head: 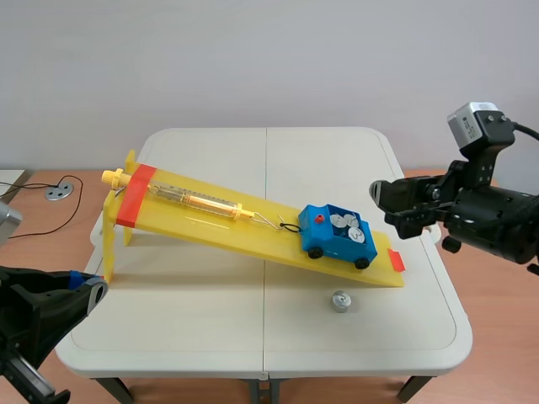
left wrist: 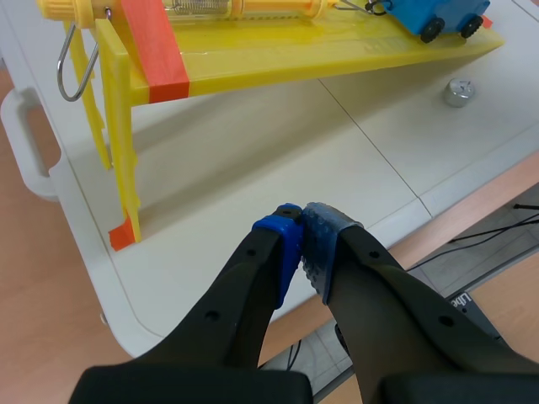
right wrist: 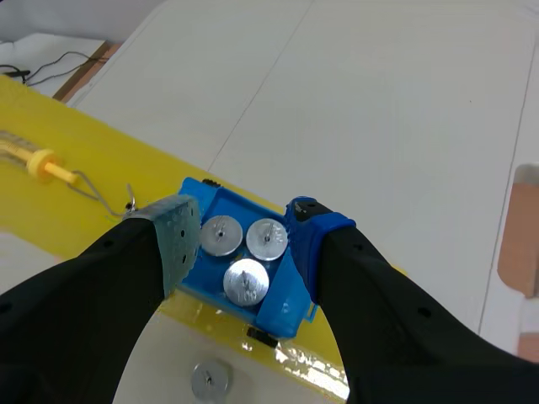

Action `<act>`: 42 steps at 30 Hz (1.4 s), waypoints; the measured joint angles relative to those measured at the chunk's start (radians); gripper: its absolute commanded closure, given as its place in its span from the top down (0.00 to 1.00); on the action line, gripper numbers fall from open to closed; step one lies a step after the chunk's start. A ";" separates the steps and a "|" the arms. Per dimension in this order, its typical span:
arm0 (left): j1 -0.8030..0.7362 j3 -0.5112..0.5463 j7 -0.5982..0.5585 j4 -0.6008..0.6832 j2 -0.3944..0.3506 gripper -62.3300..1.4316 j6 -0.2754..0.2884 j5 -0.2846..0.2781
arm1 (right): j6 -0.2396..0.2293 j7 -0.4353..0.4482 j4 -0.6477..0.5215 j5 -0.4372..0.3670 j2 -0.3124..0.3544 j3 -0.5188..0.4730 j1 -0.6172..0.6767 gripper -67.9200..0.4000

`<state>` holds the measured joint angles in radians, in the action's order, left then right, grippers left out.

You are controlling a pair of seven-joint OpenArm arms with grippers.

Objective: Place the four metal weights on the blue cart on the ramp.

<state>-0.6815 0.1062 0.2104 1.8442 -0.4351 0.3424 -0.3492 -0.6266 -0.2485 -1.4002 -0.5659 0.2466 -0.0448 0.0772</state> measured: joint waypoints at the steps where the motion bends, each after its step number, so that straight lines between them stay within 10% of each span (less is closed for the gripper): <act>1: 0.000 0.000 0.000 0.000 0.000 0.07 0.000 0.000 | 0.000 0.000 -0.026 0.000 0.004 0.000 0.028 0.37; 17: 0.000 0.000 0.000 0.000 0.000 0.07 0.000 0.000 | -0.002 0.009 -0.213 0.152 0.011 -0.058 0.433 0.37; 42: 0.000 0.000 0.000 0.000 0.000 0.07 0.000 0.000 | 0.116 0.117 -0.213 0.312 0.011 -0.004 0.389 0.50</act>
<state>-0.6815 0.1062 0.2104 1.8442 -0.4351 0.3428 -0.3492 -0.5106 -0.1318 -1.6131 -0.2535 0.2577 -0.0490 0.4667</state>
